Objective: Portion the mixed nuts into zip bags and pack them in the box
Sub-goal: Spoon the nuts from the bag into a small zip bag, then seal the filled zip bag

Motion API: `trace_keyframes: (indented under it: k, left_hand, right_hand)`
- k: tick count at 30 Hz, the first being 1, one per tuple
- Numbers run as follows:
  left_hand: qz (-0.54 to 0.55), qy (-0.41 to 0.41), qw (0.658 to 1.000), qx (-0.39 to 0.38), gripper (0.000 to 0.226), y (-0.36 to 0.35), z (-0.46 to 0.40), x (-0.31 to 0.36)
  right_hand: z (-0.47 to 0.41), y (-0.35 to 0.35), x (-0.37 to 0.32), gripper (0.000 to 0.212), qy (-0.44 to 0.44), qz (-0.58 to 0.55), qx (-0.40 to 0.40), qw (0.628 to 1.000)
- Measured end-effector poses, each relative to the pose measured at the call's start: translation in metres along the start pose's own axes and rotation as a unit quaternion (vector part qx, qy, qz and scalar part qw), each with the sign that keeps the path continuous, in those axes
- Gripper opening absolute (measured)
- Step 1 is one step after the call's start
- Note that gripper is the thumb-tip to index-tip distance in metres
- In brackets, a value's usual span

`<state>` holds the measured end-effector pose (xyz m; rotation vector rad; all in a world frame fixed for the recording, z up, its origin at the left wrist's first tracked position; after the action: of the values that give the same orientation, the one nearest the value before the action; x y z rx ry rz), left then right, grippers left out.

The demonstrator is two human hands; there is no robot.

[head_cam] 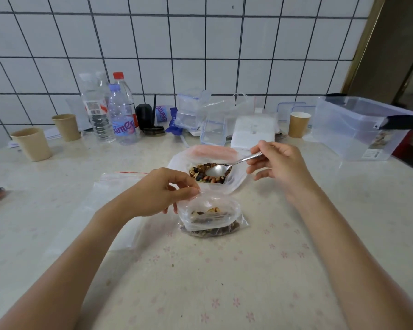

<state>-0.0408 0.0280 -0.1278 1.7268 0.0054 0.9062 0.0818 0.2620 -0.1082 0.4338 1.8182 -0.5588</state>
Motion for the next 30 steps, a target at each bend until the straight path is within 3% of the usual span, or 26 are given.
trace_keyframes:
  k: [3,6,9,12,14,16,19,24,26,30]
  left_hand:
    - [-0.023,0.052,0.998,-0.018,0.031,0.000,0.003,0.000]
    - [-0.027,0.122,0.989,-0.084,0.056,-0.003,0.010,-0.007]
    - [-0.001,0.127,0.983,-0.132,0.050,-0.006,0.015,-0.009]
    - [0.048,0.125,0.981,-0.143,0.038,-0.007,0.016,-0.008]
    - [0.089,0.131,0.976,-0.151,0.034,-0.009,0.016,-0.007]
    - [0.124,0.137,0.970,-0.159,0.031,-0.012,0.016,-0.007]
    - [0.163,0.142,0.963,-0.160,0.029,-0.014,0.015,-0.008]
    - [0.210,0.147,0.952,-0.169,0.044,-0.012,0.015,-0.008]
    - [0.237,0.142,0.943,-0.186,0.049,-0.011,0.015,-0.008]
    - [0.281,0.135,0.929,-0.198,0.038,-0.010,0.015,-0.004]
  right_hand:
    - [-0.002,0.002,0.022,0.026,-0.046,0.012,0.052,0.998]
    - [0.001,-0.004,0.036,0.026,-0.075,0.048,0.034,0.995]
    - [0.001,-0.002,0.041,0.027,-0.061,0.183,0.009,0.981]
    - [-0.003,0.005,0.034,0.029,-0.024,0.359,0.015,0.933]
    - [-0.006,0.012,0.027,0.041,-0.011,0.389,0.048,0.920]
    - [-0.007,0.017,0.020,0.047,-0.024,0.365,0.047,0.929]
    - [0.002,0.006,0.024,0.043,-0.120,0.268,-0.103,0.951]
    - [0.034,-0.028,0.040,0.041,-0.248,0.213,-0.359,0.874]
    - [0.038,-0.034,0.042,0.033,-0.250,0.206,-0.388,0.863]
    - [0.033,-0.034,0.038,0.022,-0.230,0.145,-0.359,0.893]
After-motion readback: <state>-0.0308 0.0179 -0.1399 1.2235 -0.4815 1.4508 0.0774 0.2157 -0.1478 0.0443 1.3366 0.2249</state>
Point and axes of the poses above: each hand's wrist, its own z-axis away from the middle knuckle, its own y-axis out of the back of the hand, x = y × z, the point moved 6 cm from there along -z, towards the middle knuckle, and after that the axes turned 12 degrees about -z, right-handed, at the moved point
